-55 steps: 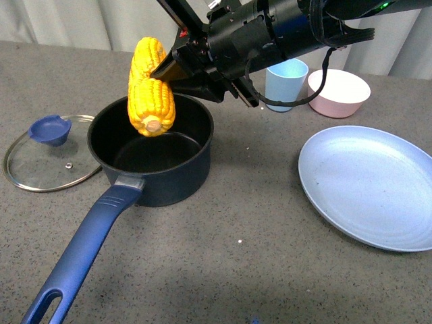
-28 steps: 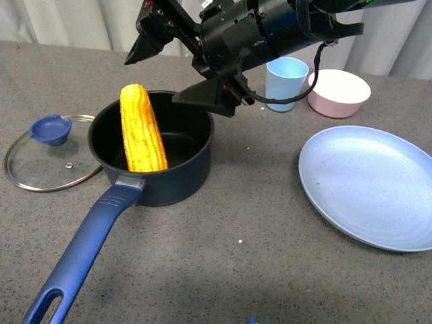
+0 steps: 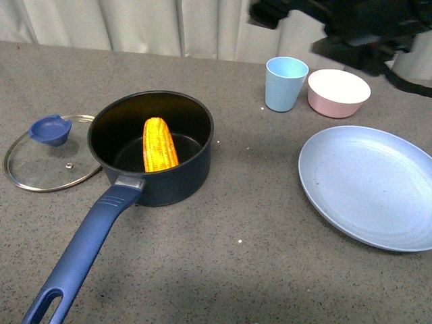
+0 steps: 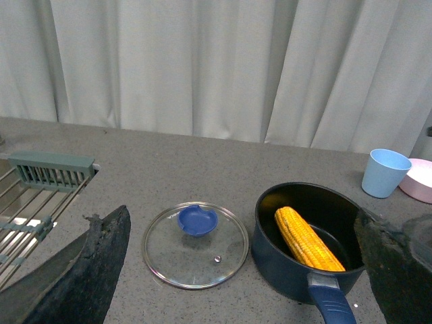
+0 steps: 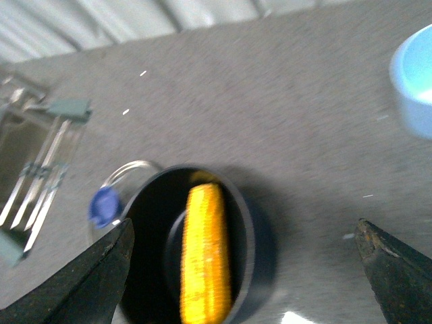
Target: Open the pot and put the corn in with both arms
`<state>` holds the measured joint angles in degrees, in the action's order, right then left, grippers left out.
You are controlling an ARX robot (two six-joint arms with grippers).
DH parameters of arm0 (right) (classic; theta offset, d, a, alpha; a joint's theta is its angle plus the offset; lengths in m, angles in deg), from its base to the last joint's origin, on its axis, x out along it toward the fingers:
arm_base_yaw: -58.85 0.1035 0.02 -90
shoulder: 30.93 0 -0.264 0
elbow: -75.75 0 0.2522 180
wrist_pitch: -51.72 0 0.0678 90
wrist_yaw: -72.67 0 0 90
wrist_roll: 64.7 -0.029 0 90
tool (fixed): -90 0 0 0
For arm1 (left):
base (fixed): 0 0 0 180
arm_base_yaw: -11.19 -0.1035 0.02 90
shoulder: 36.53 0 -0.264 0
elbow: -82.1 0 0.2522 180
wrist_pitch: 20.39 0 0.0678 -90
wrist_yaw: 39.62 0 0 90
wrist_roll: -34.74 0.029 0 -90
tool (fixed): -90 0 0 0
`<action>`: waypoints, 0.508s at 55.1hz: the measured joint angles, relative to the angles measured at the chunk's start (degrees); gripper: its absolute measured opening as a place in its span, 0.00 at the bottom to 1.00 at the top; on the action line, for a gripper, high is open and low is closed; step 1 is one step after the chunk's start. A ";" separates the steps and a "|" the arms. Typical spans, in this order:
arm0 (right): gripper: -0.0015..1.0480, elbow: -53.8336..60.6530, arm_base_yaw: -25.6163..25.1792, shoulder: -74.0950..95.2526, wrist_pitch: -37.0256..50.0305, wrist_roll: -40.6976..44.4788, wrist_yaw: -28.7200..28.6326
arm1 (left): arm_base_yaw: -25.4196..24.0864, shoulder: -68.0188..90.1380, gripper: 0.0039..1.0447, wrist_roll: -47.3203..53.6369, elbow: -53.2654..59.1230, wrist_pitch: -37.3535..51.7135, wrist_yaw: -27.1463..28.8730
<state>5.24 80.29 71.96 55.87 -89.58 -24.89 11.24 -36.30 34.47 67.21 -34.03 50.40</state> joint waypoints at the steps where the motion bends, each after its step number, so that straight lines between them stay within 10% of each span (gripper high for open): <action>1: 0.91 1.57 -0.42 -1.18 1.27 1.18 1.73 | 0.00 0.00 0.94 0.00 0.00 0.00 0.00; 25: 0.91 27.43 -9.75 -20.15 16.48 18.73 24.41 | 0.00 0.00 0.94 0.00 0.00 0.00 0.00; 28: 0.85 32.72 -12.17 -20.06 26.60 21.09 20.55 | 0.00 0.02 0.94 0.00 0.00 0.00 0.00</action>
<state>37.96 68.11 51.90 82.47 -68.49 -4.34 11.24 -36.28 34.47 67.21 -34.03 50.40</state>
